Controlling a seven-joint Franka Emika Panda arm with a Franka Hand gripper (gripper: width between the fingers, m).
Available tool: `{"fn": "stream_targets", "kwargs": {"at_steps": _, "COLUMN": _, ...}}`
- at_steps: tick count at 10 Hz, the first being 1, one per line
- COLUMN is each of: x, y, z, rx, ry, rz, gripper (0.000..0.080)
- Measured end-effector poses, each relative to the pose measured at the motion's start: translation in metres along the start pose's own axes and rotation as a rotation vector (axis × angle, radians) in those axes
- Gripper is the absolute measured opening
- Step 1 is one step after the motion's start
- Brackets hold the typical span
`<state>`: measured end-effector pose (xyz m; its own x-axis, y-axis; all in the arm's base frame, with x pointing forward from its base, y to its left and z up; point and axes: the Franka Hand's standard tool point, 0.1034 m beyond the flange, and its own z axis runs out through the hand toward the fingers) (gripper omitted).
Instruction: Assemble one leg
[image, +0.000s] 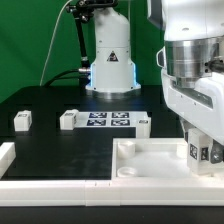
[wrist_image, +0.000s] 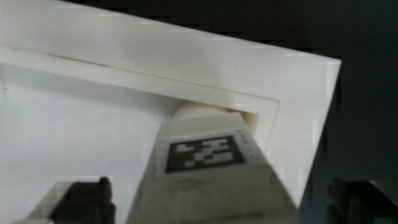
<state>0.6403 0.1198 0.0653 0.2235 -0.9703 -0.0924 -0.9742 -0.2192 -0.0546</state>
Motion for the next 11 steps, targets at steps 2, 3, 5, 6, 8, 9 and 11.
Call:
{"fn": "stream_targets", "kwargs": {"at_steps": 2, "x": -0.004, "y": 0.0, "z": 0.0, "rx": -0.005, "ry": -0.003, "rz": -0.069, "gripper": 0.0648}}
{"fn": "stream_targets", "kwargs": {"at_steps": 3, "x": -0.005, "y": 0.0, "z": 0.0, "rx": -0.004, "ry": -0.001, "rz": -0.204, "gripper": 0.0648}}
{"fn": "stream_targets", "kwargs": {"at_steps": 5, "x": -0.006, "y": -0.001, "z": 0.0, "rx": -0.003, "ry": -0.001, "rz": -0.408, "gripper": 0.0649}}
{"fn": "stream_targets", "kwargs": {"at_steps": 6, "x": -0.006, "y": -0.001, "z": 0.0, "rx": -0.003, "ry": -0.001, "rz": -0.526, "gripper": 0.0649}}
{"fn": "stream_targets", "kwargs": {"at_steps": 8, "x": -0.008, "y": 0.0, "z": 0.002, "rx": -0.005, "ry": 0.002, "rz": -0.711, "gripper": 0.0649}}
{"fn": "stream_targets", "kwargs": {"at_steps": 9, "x": -0.011, "y": 0.001, "z": 0.003, "rx": -0.006, "ry": 0.007, "rz": -0.788, "gripper": 0.0649}}
{"fn": "stream_targets", "kwargs": {"at_steps": 11, "x": -0.011, "y": 0.001, "z": 0.003, "rx": -0.014, "ry": 0.016, "rz": -0.981, "gripper": 0.0649}}
